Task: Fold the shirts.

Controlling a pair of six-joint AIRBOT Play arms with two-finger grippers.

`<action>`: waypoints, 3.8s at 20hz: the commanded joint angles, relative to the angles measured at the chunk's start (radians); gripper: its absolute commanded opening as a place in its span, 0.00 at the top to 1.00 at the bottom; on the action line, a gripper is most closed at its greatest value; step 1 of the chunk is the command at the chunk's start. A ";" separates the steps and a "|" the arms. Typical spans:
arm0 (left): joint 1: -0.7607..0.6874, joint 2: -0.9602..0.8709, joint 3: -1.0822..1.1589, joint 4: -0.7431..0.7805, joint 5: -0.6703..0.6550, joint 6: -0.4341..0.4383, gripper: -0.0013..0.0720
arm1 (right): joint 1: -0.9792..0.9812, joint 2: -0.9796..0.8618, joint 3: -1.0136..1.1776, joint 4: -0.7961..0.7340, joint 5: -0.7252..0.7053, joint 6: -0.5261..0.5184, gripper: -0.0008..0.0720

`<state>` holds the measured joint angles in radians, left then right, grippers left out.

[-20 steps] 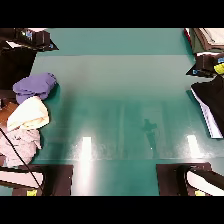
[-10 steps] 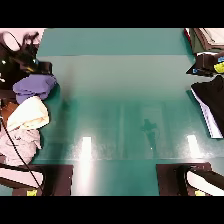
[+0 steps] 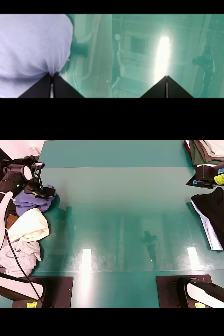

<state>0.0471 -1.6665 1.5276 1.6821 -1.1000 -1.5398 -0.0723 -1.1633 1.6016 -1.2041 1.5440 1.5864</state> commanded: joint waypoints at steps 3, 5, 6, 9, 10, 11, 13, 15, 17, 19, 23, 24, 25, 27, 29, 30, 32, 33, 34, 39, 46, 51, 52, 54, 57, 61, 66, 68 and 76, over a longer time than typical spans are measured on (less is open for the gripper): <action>-0.003 0.044 0.040 -0.045 -0.045 -0.004 0.95 | 0.001 0.000 0.000 0.001 -0.003 0.000 0.97; -0.028 0.123 0.138 -0.068 -0.044 0.006 0.95 | 0.001 0.002 0.001 0.004 -0.023 0.000 0.97; -0.048 0.165 0.202 -0.082 -0.049 0.027 0.95 | 0.000 0.002 0.001 0.009 -0.032 0.000 0.97; -0.129 0.311 0.388 -0.250 -0.089 0.146 0.95 | 0.000 0.003 0.000 0.009 -0.064 0.000 0.97; -0.156 0.353 0.430 -0.324 -0.097 0.193 0.95 | 0.000 0.003 0.001 0.010 -0.078 0.000 0.97; -0.182 0.391 0.464 -0.407 -0.106 0.239 0.95 | 0.000 0.006 0.001 0.016 -0.089 0.000 0.97; -0.233 0.447 0.520 -0.583 -0.142 0.314 0.95 | -0.001 0.016 0.003 0.033 -0.125 0.000 0.97; -0.286 0.476 0.523 -0.743 -0.157 0.368 0.95 | -0.002 0.030 0.027 0.033 -0.166 0.000 0.97; -0.349 0.472 0.523 -0.829 -0.169 0.397 0.95 | -0.002 0.029 0.093 0.029 -0.169 0.000 0.97; -0.407 0.446 0.522 -0.826 -0.181 0.397 0.95 | -0.002 0.029 0.163 0.025 -0.174 0.000 0.97; -0.447 0.343 0.463 -0.822 -0.264 0.396 0.95 | -0.002 0.029 0.233 0.026 -0.168 0.000 0.97; -0.447 0.320 0.421 -0.798 -0.269 0.396 0.95 | -0.002 0.030 0.237 0.026 -0.161 0.000 0.97; -0.447 0.297 0.381 -0.742 -0.270 0.386 0.95 | -0.001 0.029 0.237 0.025 -0.152 0.000 0.97; -0.445 0.261 0.317 -0.606 -0.272 0.337 0.42 | -0.002 0.029 0.237 0.024 -0.124 -0.001 0.97; -0.414 0.245 0.278 -0.536 -0.291 0.280 0.30 | -0.002 0.027 0.237 0.023 -0.109 -0.001 0.97; -0.388 0.246 0.262 -0.537 -0.308 0.279 0.30 | -0.002 0.025 0.237 0.024 -0.108 -0.001 0.97; -0.332 0.247 0.227 -0.540 -0.365 0.243 0.30 | -0.002 0.020 0.232 0.024 -0.108 -0.001 0.97; -0.312 0.248 0.187 -0.541 -0.396 0.231 0.30 | -0.002 0.020 0.222 0.024 -0.109 -0.001 0.97; -0.301 0.249 0.132 -0.541 -0.413 0.231 0.30 | -0.002 0.020 0.210 0.024 -0.109 -0.001 0.97; -0.299 0.249 -0.202 -0.552 -0.267 0.248 0.30 | -0.001 0.020 0.117 0.026 -0.109 -0.001 0.97; -0.303 0.248 -0.427 -0.694 -0.031 0.344 0.30 | 0.000 0.020 0.048 0.026 -0.123 -0.001 0.97; -0.349 0.246 -0.456 -0.695 0.036 0.335 0.30 | 0.000 0.020 0.046 0.026 -0.103 -0.001 0.97; -0.358 0.245 -0.456 -0.695 0.042 0.327 0.32 | 0.000 0.020 0.046 0.027 -0.093 -0.001 0.97; -0.361 0.246 -0.456 -0.694 0.047 0.316 0.94 | 0.000 0.020 0.046 0.027 -0.059 -0.001 0.97; -0.354 0.251 -0.440 -0.670 0.006 0.303 0.95 | 0.000 0.020 0.046 0.027 0.031 -0.019 0.97; -0.311 0.294 -0.301 -0.561 -0.145 0.280 0.95 | 0.000 0.059 -0.086 0.035 0.098 -0.061 0.97; -0.285 0.377 -0.183 -0.534 -0.191 0.283 0.95 | 0.000 0.137 -0.549 0.139 -0.022 -0.106 0.28; -0.285 0.385 -0.177 -0.533 -0.195 0.283 0.95 | 0.000 0.138 -0.732 0.225 -0.119 -0.156 0.28; -0.285 0.386 -0.177 -0.534 -0.230 0.282 0.95 | 0.000 0.138 -1.052 0.324 -0.368 -0.208 0.28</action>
<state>-0.2394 -1.2827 1.3476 1.1481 -1.3209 -1.2575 -0.0731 -1.0264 0.6376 -0.9092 1.2591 1.3937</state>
